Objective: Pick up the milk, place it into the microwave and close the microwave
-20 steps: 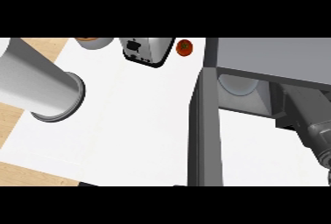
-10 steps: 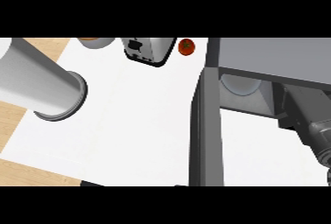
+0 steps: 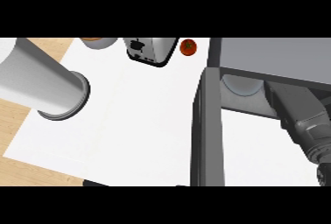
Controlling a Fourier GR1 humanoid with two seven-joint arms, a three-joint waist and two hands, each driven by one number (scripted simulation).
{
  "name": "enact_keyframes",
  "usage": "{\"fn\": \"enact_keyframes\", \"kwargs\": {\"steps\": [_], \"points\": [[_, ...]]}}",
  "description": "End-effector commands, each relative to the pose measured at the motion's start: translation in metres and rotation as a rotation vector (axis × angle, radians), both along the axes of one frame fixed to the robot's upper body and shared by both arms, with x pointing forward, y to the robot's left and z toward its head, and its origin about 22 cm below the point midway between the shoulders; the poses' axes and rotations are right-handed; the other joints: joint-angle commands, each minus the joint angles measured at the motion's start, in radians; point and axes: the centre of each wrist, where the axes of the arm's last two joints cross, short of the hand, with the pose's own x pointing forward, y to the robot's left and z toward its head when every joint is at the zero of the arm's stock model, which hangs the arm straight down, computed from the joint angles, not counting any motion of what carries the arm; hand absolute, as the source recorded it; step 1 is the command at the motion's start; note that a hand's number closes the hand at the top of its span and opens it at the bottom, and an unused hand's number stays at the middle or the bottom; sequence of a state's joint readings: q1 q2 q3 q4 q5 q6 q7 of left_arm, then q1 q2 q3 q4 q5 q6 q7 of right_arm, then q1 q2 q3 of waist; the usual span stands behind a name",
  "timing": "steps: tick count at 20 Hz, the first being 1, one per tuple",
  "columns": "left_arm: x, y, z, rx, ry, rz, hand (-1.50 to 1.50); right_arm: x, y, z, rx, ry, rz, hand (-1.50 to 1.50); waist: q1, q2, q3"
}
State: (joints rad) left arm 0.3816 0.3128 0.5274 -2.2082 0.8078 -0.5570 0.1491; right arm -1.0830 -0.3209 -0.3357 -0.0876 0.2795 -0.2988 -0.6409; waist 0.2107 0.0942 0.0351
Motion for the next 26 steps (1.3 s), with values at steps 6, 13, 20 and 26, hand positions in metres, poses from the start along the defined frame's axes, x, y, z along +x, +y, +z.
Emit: {"fn": "enact_keyframes", "kwargs": {"steps": [6, 13, 20, 26], "points": [[0.005, 0.0, -0.008, -0.002, 0.043, -0.024, -1.5, 0.021, 0.073, 0.035, -0.019, -0.042, 0.033, -1.5, 0.024, -0.022, -0.033], [0.011, -0.004, -0.014, -0.013, 0.068, -0.03, -1.5, 0.022, 0.075, 0.037, 0.037, -0.095, 0.017, -1.5, -0.026, -0.028, -0.032], [0.011, -0.011, -0.02, -0.007, 0.085, -0.047, -1.5, 0.02, 0.066, 0.032, 0.021, -0.111, -0.029, -1.5, -0.059, -0.036, -0.031], [0.003, -0.023, -0.037, -0.028, 0.086, -0.072, -1.5, 0.013, 0.05, 0.017, 0.018, -0.064, 0.025, -1.5, -0.097, -0.057, -0.033]]}}
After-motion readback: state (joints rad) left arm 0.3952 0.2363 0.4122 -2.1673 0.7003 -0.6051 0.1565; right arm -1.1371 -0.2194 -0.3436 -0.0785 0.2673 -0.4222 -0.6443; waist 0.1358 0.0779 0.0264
